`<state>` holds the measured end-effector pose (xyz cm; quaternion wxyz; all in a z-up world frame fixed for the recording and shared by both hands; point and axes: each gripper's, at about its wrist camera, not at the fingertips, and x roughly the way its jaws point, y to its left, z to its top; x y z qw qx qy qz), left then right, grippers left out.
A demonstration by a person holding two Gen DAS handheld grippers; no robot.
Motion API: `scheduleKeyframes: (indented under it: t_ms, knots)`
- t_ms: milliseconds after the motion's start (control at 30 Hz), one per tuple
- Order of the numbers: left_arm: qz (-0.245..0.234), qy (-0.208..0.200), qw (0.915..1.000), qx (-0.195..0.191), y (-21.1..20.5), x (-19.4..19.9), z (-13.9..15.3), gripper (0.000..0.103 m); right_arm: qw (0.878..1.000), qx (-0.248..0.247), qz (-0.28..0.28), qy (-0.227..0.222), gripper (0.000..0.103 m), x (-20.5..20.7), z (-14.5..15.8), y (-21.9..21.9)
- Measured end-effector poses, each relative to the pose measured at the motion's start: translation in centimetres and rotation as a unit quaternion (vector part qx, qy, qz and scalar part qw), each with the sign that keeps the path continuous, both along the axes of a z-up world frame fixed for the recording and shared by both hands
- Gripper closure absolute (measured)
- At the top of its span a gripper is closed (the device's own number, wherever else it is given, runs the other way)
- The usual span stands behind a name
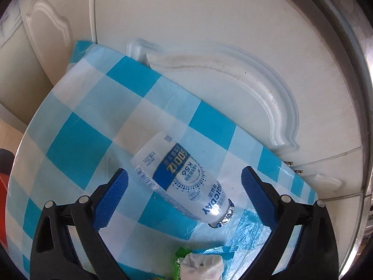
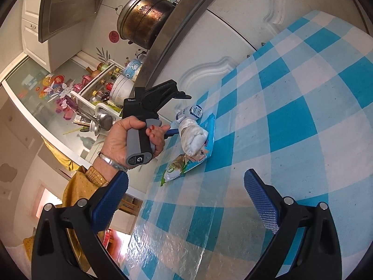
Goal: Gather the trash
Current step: 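Grasp the white bottle lying on the table with the left tool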
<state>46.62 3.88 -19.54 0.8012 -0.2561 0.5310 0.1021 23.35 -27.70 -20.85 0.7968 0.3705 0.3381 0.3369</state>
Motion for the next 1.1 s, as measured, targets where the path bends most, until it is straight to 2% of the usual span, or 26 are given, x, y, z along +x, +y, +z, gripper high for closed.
scheduleKeyframes:
  t_ms: [100, 200, 267, 367, 600, 800, 933, 1100]
  knots:
    - [-0.006, 0.004, 0.9998, 0.018, -0.5, 0.4, -0.1, 0.012, 1.000, -0.007, -0.010, -0.001, 0.005, -0.1, 0.1, -0.4]
    - [-0.019, 0.011, 0.9988, 0.044, -1.0, 0.8, 0.1, 0.026, 1.000, -0.010, -0.012, -0.002, 0.005, -0.1, 0.1, -0.5]
    - [-0.036, 0.018, 0.9970, 0.066, -1.6, 0.8, 0.2, 0.042, 1.000, -0.014, -0.016, -0.003, 0.005, -0.1, 0.1, -0.7]
    - [-0.069, 0.022, 0.9932, 0.091, -2.5, 0.2, 0.4, 0.058, 1.000, -0.015, -0.019, -0.004, 0.005, 0.0, 0.1, -1.0]
    - [-0.148, 0.012, 0.9826, 0.111, -5.2, -3.6, 0.6, 0.059, 0.999, -0.026, -0.029, -0.010, 0.005, -0.1, 0.3, -1.6]
    - [-0.187, 0.001, 0.9788, 0.085, -7.1, -7.8, 0.9, 0.060, 0.997, -0.057, -0.040, -0.026, 0.005, -0.4, 0.9, -1.8]
    - [-0.219, -0.003, 0.9728, 0.075, -9.1, -10.6, 1.0, 0.060, 0.994, -0.087, -0.044, -0.039, 0.005, -0.6, 1.3, -1.8]
    - [-0.261, -0.008, 0.9637, 0.058, -10.6, -15.8, 0.1, 0.060, 0.991, -0.124, -0.033, -0.039, 0.005, -0.8, 1.2, -1.0]
